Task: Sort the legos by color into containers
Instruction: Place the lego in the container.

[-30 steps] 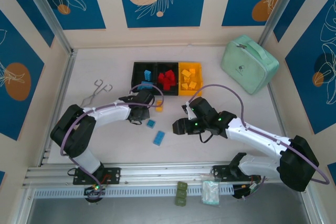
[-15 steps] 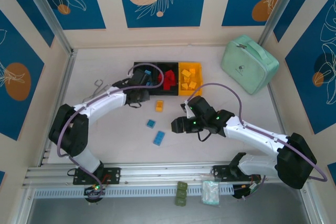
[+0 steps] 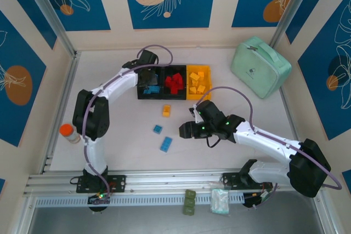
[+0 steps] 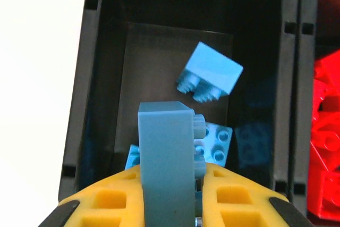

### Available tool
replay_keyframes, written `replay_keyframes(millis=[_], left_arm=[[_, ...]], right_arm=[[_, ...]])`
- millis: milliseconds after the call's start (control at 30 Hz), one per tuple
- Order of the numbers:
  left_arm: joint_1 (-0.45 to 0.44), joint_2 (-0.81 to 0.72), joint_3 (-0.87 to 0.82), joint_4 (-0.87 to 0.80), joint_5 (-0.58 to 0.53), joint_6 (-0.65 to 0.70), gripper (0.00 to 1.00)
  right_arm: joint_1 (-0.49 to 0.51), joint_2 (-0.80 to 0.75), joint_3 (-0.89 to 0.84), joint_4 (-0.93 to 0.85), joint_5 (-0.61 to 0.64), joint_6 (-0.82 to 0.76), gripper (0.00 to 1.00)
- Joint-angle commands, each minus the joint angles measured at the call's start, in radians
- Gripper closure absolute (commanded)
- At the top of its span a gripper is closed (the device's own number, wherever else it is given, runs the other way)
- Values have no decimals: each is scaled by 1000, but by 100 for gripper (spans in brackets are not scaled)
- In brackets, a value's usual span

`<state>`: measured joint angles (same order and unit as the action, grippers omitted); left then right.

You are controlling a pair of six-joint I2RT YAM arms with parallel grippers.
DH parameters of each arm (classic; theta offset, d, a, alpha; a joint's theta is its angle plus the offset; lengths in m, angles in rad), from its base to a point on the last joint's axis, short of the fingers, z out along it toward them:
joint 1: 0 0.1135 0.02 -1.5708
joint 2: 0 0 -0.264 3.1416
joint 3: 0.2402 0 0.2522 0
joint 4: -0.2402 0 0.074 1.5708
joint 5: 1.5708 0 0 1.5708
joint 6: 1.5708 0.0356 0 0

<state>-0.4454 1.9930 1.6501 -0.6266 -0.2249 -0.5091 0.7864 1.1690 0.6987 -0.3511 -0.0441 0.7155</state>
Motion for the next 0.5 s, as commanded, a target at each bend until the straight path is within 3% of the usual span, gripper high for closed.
replay_keyframes(millis=[0,333,467], left_arm=[[11,71,103,-84,-4,57,93],[13,170,204,-144,-89,78,90],[11,184,217,-152,-106,81,77]], right_arm=[[2,0,19,-5,11,15,40],[2,3,21,-9,16,21,40],[2,5,27,-9,13,19,40]])
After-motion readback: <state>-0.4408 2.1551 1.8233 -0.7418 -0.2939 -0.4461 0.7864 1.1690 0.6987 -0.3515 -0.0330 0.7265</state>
